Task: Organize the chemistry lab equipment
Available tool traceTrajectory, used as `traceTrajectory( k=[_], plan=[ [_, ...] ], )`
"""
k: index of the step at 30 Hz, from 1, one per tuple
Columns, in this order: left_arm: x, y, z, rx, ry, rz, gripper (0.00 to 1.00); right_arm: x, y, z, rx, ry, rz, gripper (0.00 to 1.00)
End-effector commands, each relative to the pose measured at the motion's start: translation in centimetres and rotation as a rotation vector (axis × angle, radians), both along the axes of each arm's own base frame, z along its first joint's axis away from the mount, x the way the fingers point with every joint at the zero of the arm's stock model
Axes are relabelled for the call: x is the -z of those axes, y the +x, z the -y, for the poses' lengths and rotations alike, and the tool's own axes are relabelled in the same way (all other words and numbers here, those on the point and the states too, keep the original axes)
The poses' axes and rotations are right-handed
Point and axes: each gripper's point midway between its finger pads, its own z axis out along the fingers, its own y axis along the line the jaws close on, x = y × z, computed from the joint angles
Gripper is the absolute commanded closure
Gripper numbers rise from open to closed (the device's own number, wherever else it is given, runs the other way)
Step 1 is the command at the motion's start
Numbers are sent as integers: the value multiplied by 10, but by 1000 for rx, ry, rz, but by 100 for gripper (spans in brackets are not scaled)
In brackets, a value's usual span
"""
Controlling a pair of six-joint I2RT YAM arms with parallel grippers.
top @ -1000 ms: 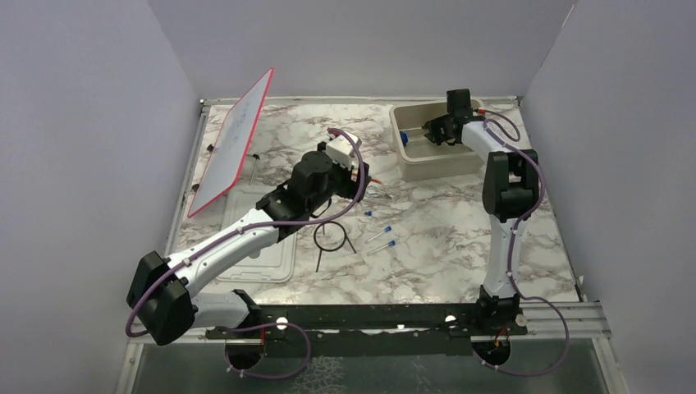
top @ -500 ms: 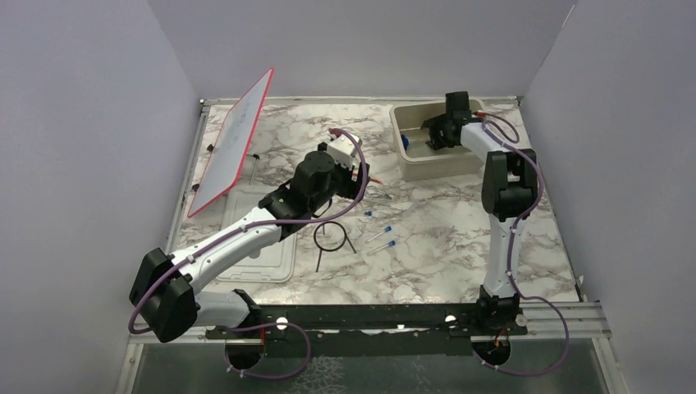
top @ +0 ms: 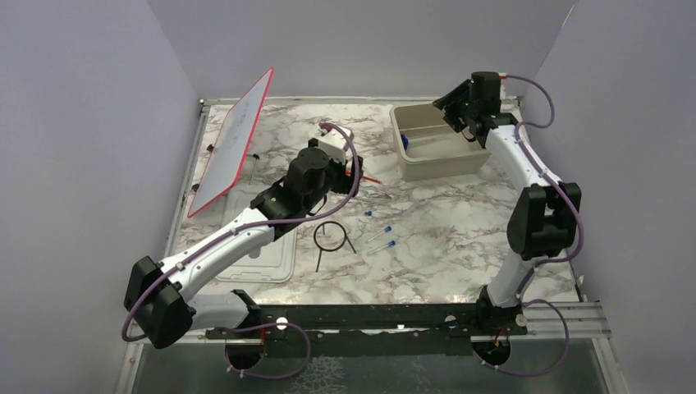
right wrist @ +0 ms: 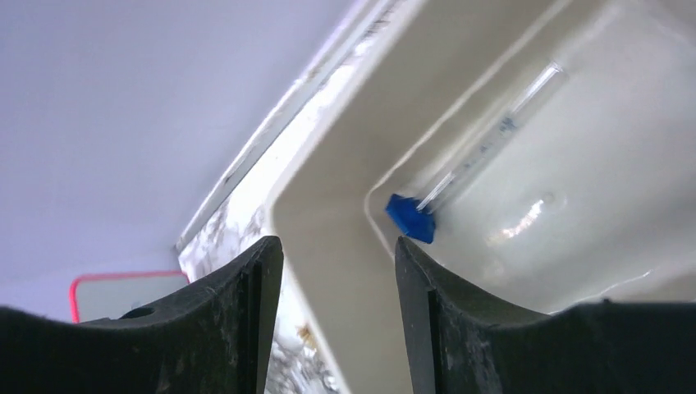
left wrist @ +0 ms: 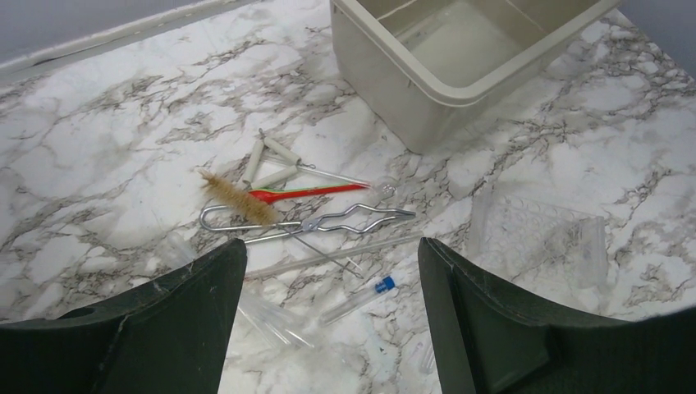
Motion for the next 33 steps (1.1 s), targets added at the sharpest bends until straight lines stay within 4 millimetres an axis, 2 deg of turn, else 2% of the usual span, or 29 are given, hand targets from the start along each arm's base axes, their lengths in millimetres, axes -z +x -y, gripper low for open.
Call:
traceTrajectory(
  k=[1, 5, 8, 11, 13, 15, 19, 24, 27, 33],
  plan=[
    [-43, 5, -24, -109, -48, 85, 21, -42, -25, -43, -332, -226, 167, 44],
    [-76, -2, -48, -169, -77, 186, 21, -56, -57, -105, -550, -323, 234, 45],
    [-101, -7, -69, -231, -88, 247, 21, -50, -78, -152, -711, -360, 259, 45],
    [-121, -13, -93, -310, -91, 290, 21, -28, -98, -199, -833, -398, 232, 45],
    [-131, -17, -108, -363, -96, 312, 21, -7, -113, -232, -928, -450, 207, 43],
    [-138, -20, -119, -401, -106, 329, 21, 20, -122, -256, -988, -493, 146, 42],
    [-146, -27, -131, -427, -132, 348, 21, 65, -129, -284, -1047, -529, 23, 46],
    [-141, -29, -133, -432, -131, 339, 21, 101, -149, -327, -1197, -509, 17, 49],
    [-138, -29, -133, -434, -123, 333, 21, 125, -152, -337, -1222, -524, -28, 48],
    [-135, -28, -131, -429, -117, 324, 21, 154, -152, -344, -1232, -549, -71, 51]
  ],
)
